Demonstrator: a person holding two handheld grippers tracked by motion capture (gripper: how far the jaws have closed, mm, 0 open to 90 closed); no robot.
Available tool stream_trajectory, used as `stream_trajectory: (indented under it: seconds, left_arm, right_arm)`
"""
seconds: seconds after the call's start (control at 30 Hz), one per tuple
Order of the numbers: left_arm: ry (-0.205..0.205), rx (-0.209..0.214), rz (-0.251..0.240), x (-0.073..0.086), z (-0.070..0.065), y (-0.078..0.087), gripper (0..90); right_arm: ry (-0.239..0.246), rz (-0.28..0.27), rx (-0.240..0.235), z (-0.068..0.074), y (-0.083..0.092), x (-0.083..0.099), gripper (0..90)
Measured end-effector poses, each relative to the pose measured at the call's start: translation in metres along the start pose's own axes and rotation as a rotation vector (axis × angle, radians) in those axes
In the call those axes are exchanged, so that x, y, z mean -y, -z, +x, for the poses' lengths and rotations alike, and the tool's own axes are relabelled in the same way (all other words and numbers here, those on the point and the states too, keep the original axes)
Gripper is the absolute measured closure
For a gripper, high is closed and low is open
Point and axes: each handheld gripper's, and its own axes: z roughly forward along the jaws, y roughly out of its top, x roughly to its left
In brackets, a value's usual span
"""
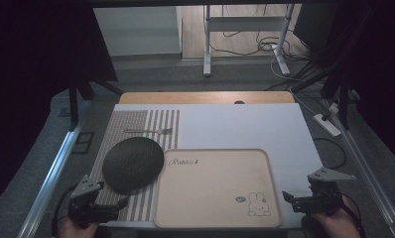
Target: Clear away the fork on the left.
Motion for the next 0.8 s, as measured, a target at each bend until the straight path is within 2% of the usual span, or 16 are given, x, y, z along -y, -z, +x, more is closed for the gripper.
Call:
stream_trajectory:
  seconds: [0.13,0.27,0.47,0.63,0.8]
  left_arm:
    - [0.005,0.004,0.005,-0.001,0.001,-0.001,0.0]
    - [-0.014,-0.002,-0.013,-0.005,-0.001,-0.003,0.0]
    - [-0.033,-0.001,-0.014,-0.01,0.0,-0.007,0.0]
    - [-0.02,0.027,-0.014,-0.012,0.004,-0.01,0.0]
    - [-0.041,0.04,-0.021,-0.018,0.006,-0.014,0.0]
  right_arm:
    - [-0.001,0.002,-0.004,0.0,0.0,0.0,0.0]
    - [0.004,0.005,-0.006,0.0,-0.001,0.0,0.0]
    - [0.003,0.009,-0.005,0.0,-0.001,0.0,0.0]
    - [0.006,0.012,-0.006,0.0,-0.001,0.0,0.0]
    - [0.01,0.013,-0.006,0.0,-0.001,0.0,0.0]
